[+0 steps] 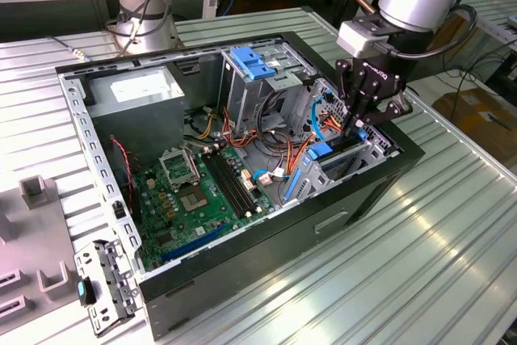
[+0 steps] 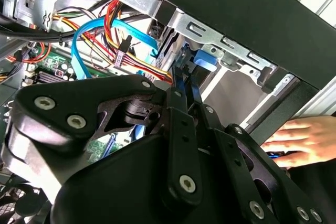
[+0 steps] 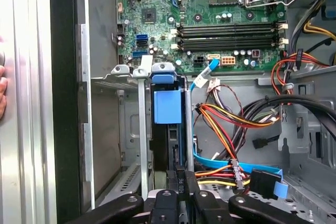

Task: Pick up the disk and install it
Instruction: 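Insert the first disk wire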

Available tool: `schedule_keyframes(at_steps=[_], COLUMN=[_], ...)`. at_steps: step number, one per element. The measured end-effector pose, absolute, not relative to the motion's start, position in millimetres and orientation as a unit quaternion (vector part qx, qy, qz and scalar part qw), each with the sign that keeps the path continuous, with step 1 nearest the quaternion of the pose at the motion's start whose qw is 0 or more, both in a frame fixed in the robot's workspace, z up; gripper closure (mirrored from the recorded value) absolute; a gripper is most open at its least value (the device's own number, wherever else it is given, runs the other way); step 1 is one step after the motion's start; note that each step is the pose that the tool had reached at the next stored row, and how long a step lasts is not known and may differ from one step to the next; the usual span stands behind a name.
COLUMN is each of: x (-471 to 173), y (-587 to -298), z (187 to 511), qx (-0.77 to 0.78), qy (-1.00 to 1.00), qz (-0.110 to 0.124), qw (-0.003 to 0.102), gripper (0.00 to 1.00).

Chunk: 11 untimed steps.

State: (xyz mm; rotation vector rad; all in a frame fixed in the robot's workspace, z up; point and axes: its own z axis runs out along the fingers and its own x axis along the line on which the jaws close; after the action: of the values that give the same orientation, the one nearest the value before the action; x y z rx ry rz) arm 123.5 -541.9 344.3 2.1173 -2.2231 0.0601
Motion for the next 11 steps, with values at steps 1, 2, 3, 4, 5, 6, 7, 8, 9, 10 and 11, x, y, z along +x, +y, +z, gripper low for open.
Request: schedule_keyframes(at_steps=[1,2,3,4,5,6,7,8,9,10,11], x=[123.5,123.6,123.6,123.6,123.6,123.6,123.6,123.6,123.6,123.6,123.6], y=[-541.9,-541.9,-541.9,-541.9,-541.9,-542.0,-542.0,-542.0,-542.1,-542.2,-542.2], z=[344.3,344.3,344.2,343.4,342.7,341.6,341.1,340.5,339.1,337.2,336.9], qx=[0.689,0.689,0.689,0.689,0.689,0.689,0.689,0.689,0.689,0.689,0.689], qy=[-0.724,-0.724,-0.724,-0.724,-0.724,-0.724,-0.724,-0.723,-0.724,-0.724,-0.724], qz=[0.020,0.020,0.020,0.019,0.019,0.019,0.019,0.019,0.019,0.019,0.019], qw=[0.035,0.036,0.036,0.035,0.035,0.035,0.035,0.035,0.035,0.035,0.035], gripper=[0.83,0.83,0.83,0.83,0.83,0.83,0.83,0.83,0.83,0.83,0.83])
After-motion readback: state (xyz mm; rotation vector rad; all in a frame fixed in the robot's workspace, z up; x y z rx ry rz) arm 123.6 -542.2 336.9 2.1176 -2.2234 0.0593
